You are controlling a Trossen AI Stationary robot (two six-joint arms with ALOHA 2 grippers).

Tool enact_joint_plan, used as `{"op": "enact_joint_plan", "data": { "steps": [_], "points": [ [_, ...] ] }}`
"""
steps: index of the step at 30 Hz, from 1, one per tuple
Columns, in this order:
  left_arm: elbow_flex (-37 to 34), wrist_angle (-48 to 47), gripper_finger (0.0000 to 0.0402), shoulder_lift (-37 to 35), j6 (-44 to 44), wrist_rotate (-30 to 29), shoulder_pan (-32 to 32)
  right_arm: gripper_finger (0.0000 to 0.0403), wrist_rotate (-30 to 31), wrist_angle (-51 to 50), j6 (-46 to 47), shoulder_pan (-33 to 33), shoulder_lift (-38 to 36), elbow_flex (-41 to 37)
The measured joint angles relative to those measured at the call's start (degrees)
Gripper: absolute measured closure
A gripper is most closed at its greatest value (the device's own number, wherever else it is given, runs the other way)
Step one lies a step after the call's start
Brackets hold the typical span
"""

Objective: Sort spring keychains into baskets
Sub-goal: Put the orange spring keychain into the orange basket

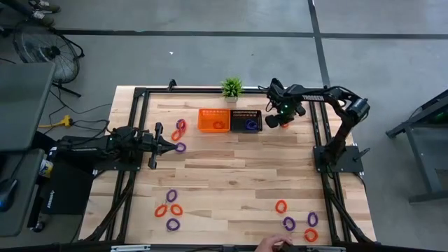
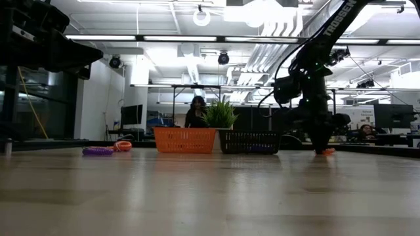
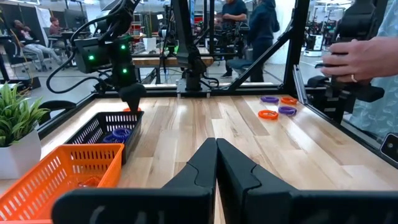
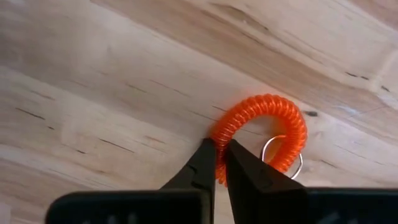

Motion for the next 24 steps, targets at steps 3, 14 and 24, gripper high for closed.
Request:
{"op": "enact_joint_plan", "data": {
  "steps": [3,14,24],
  "points": [
    [0.0,0.0,0.0401,0.0,0.0,0.0,0.0,0.0384,0.0,-0.4,0.0,0.3,-1.3,-0.3],
    [0.0,0.0,0.0401,0.0,0.0,0.0,0.0,0.0386,-1.9,-2.3,0.4,3.3,-11.6,1.3],
    [0.0,0.0,0.0401,0.0,0.0,0.0,0.0,0.0385,-1.7,-4.2,-0.1,11.1,-13.2,13.3]
  ]
}}
